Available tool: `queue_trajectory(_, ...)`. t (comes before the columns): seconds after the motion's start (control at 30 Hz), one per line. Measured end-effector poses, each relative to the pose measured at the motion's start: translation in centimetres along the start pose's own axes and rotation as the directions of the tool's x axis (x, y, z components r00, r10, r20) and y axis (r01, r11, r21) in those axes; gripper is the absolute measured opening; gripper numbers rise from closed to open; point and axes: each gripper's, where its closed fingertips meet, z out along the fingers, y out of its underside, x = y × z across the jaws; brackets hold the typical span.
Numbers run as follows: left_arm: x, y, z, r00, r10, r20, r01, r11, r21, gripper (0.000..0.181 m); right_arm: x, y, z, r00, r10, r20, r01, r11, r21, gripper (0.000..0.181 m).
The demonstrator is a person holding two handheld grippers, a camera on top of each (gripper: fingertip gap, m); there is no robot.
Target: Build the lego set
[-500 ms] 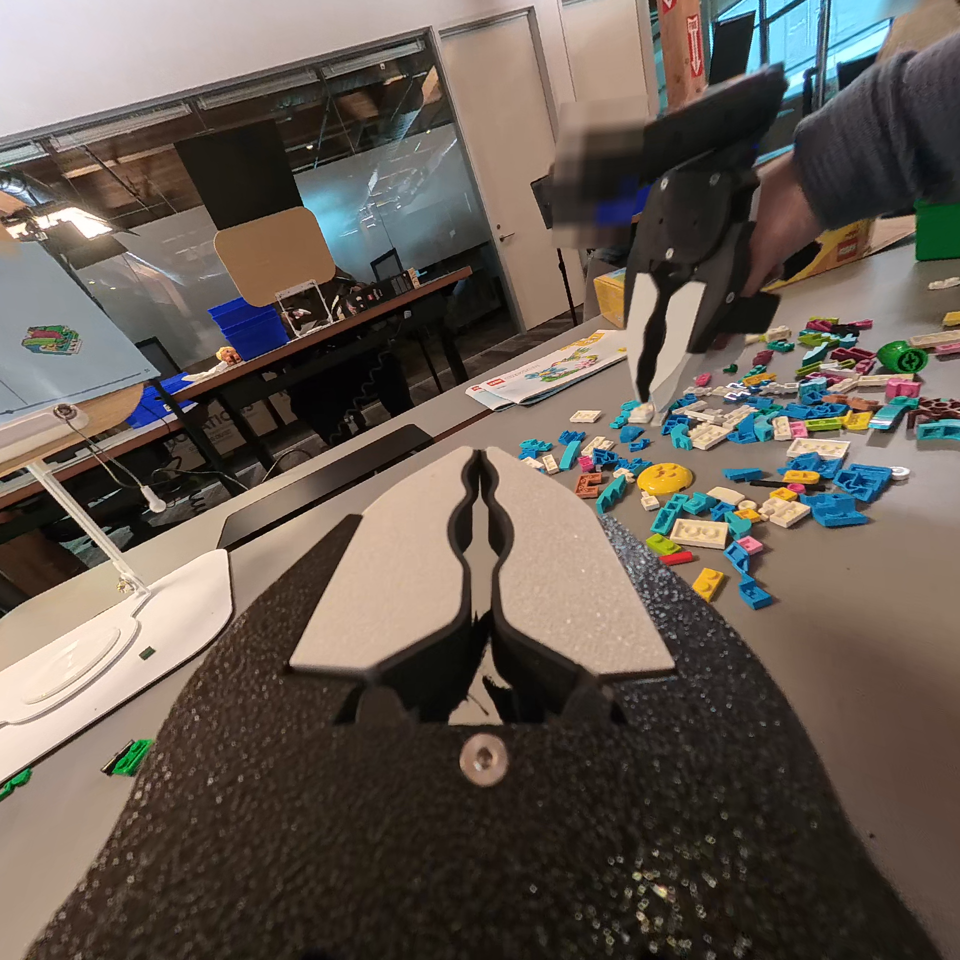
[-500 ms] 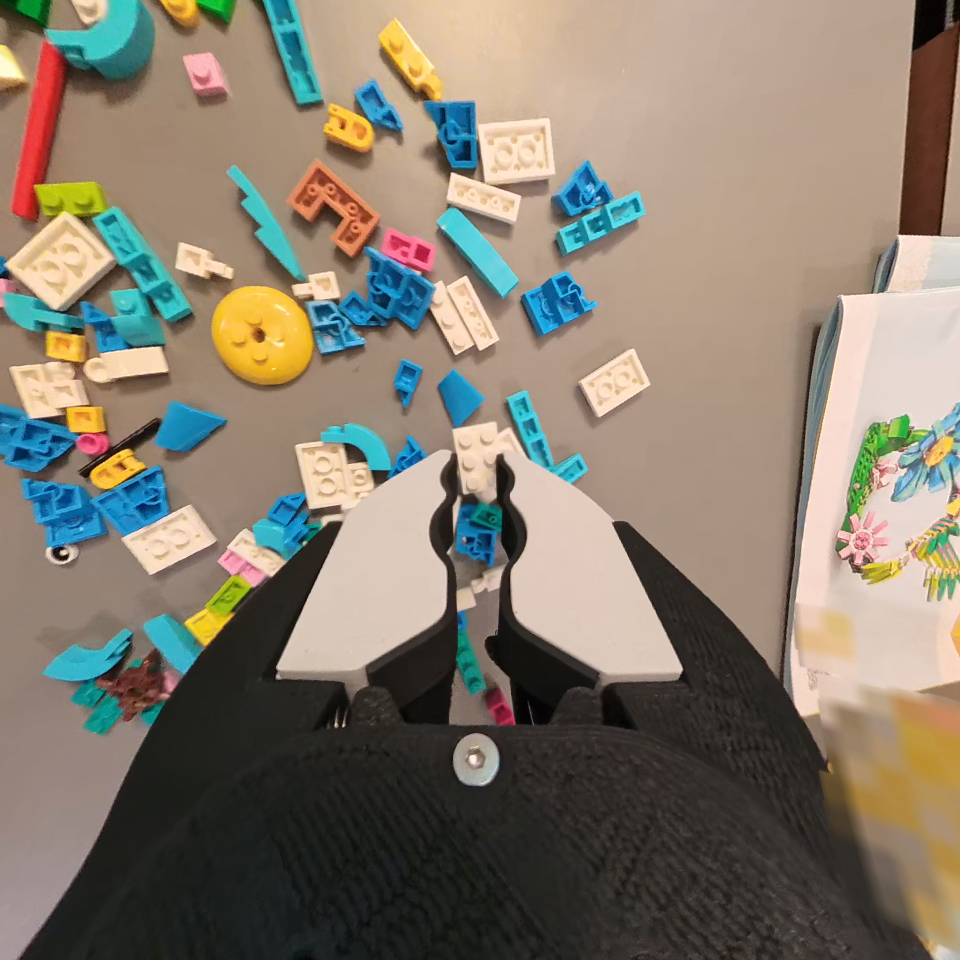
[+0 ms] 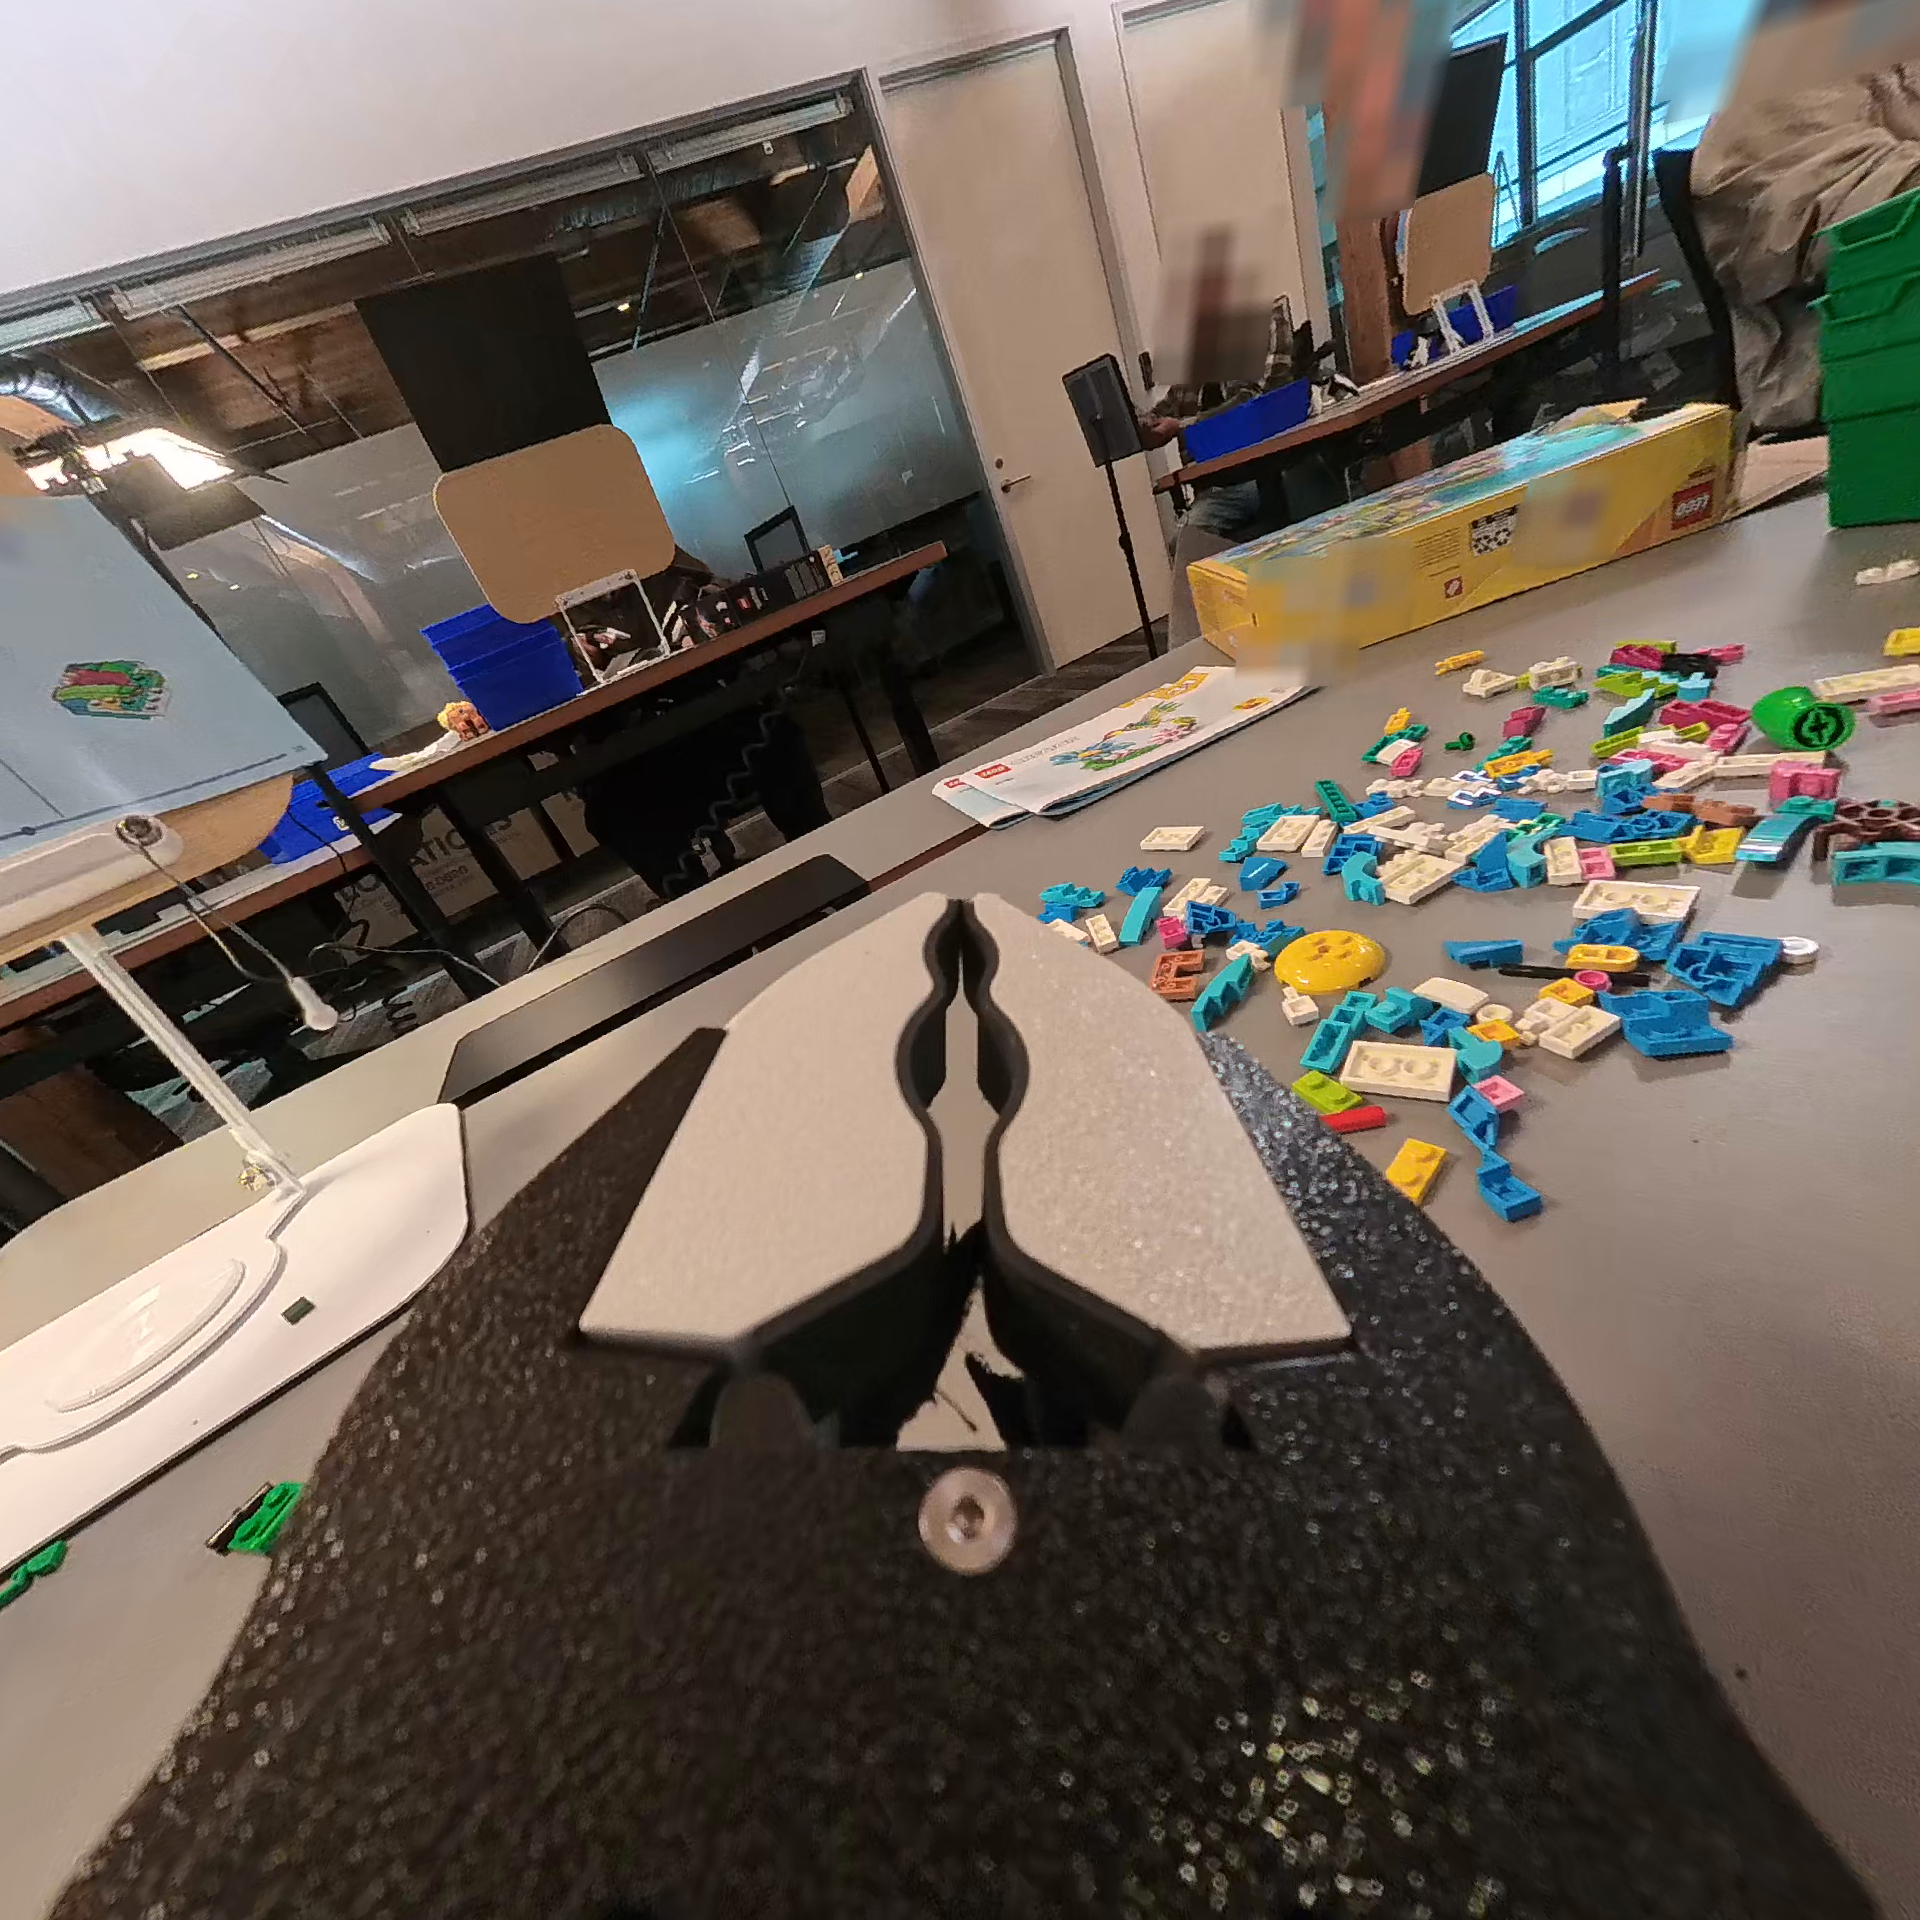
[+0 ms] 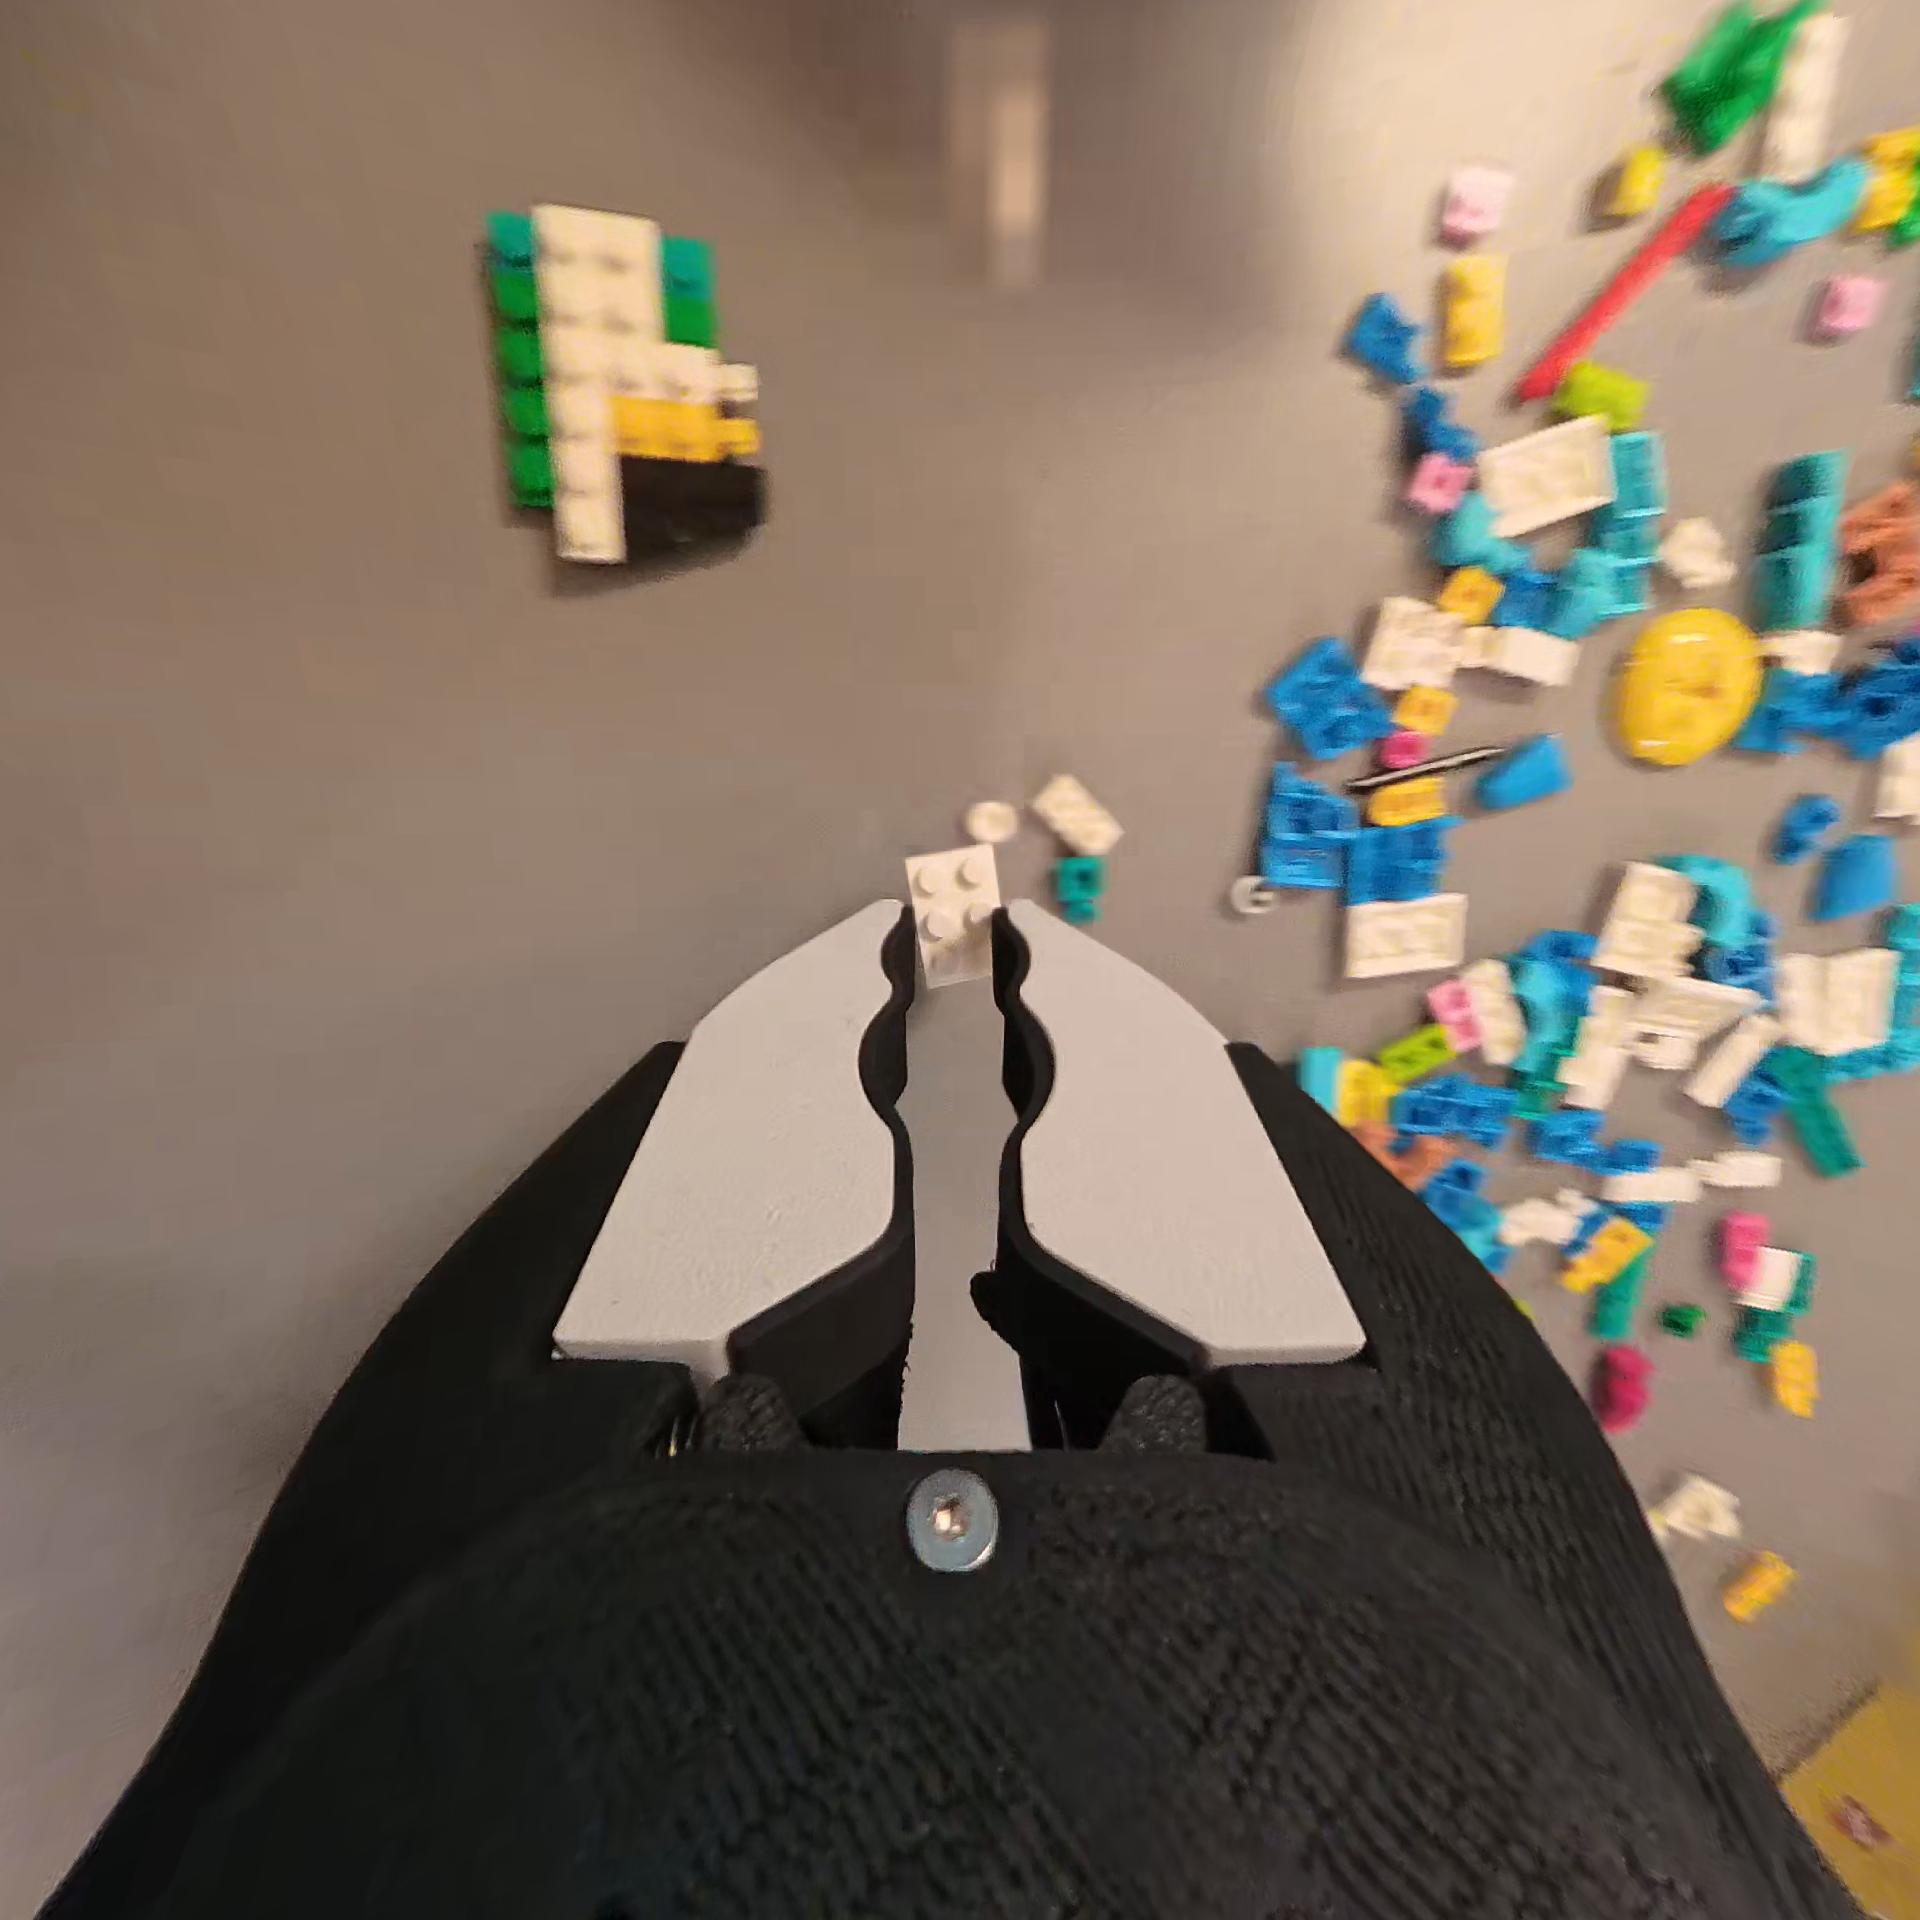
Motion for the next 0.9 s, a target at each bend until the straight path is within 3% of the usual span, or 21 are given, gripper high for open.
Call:
queue_trajectory(0.13,-0.3,-0.1,-0.1,1.000,-0.017,0.010,0.017,1.000,0.012,0.000,-2.8,0.5,0.5,1.000,0.010,0.004,-0.010,1.000,0.006,0.012)
queue_trajectory(0.27,-0.1,-0.1,-0.2,1.000,-0.002,0.011,0.002,1.000,0.009,0.000,-3.2,0.3,0.1,0.998,0.040,-0.044,-0.038,0.998,0.057,0.019)
queue_trajectory(0.33,-0.1,-0.1,-0.2,1.000,0.004,0.011,-0.004,1.000,0.005,0.000,-3.2,-1.3,-0.6,0.995,0.073,-0.065,-0.062,0.986,0.154,0.023)
queue_trajectory(0.43,-0.1,-0.1,-0.2,1.000,0.004,0.012,-0.004,1.000,0.004,0.000,-4.9,-4.8,-0.4,0.995,0.103,0.010,-0.101,0.952,0.290,0.035)
queue_trajectory(0.6,0.1,-0.1,-0.2,1.000,0.013,0.005,-0.013,1.000,0.002,0.000,-5.2,-6.2,2.2,0.998,0.062,-0.018,-0.056,0.970,0.236,0.056)
queue_trajectory(0.77,0.5,-0.2,-0.3,1.000,0.019,-0.015,-0.019,1.000,0.009,0.000,-4.8,-7.0,2.9,0.994,0.088,0.064,-0.101,0.966,0.240,0.053)
queue_trajectory(0.9,0.7,-0.3,-0.3,1.000,0.019,-0.024,-0.019,1.000,0.014,0.000,-4.9,-7.1,3.0,0.994,0.053,0.097,-0.073,0.974,0.215,0.039)
